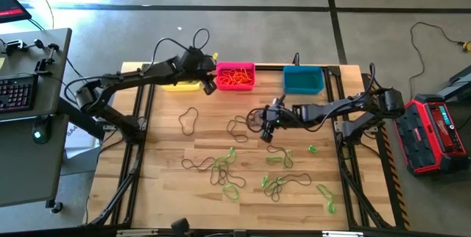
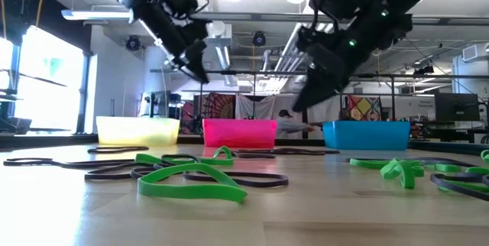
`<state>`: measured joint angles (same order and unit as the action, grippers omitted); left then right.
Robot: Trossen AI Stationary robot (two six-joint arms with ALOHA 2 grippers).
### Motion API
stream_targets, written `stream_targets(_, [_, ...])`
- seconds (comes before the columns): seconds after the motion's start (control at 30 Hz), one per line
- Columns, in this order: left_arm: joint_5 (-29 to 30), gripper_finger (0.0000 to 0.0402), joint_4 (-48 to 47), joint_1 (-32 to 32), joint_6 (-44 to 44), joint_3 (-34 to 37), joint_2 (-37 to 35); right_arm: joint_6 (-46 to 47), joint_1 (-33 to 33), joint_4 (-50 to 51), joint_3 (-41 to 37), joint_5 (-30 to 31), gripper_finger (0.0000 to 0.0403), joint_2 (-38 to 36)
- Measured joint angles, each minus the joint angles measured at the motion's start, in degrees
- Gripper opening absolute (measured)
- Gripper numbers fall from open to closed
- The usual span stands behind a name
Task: Sort rubber bands into baskets
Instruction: Put the green rubber band into the yellow bin
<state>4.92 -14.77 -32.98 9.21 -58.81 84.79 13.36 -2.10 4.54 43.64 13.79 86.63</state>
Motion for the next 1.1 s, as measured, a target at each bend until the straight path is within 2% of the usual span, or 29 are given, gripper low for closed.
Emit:
stream_targets(0.13, [-0.3, 0.0133, 9.9, 4.3, 0.5, 1.5, 0.0, 5.3, 1.9, 12.6, 1.6, 0.2, 0.0126, 0.0])
stream_targets(0.3, [-3.1, 0.0133, 17.1, 8.5, 0.8, 3.9, 0.0, 15.7, 5.9, 36.3, 7.6, 0.2, 0.0127, 0.0])
stream_targets(0.47, [-3.3, 0.0133, 22.5, 12.0, 0.5, 7.2, 0.0, 23.7, 10.6, 52.8, 11.2, -7.0, 0.0127, -0.1])
stream_targets(0.67, [-3.4, 0.0133, 26.9, 14.9, -0.5, 12.6, 0.0, 28.0, 12.9, 56.2, 7.5, -15.5, 0.0127, -0.1])
stream_targets(0.9, [-7.9, 0.0133, 35.5, 17.9, -3.2, 17.3, 0.0, 30.1, 13.0, 65.6, 6.1, -16.0, 0.0127, -0.1])
stream_targets(1.1, [-10.5, 0.0133, 39.9, 20.2, -3.6, 19.6, 0.0, 26.1, 12.9, 66.8, 6.1, -18.6, 0.0126, -0.1])
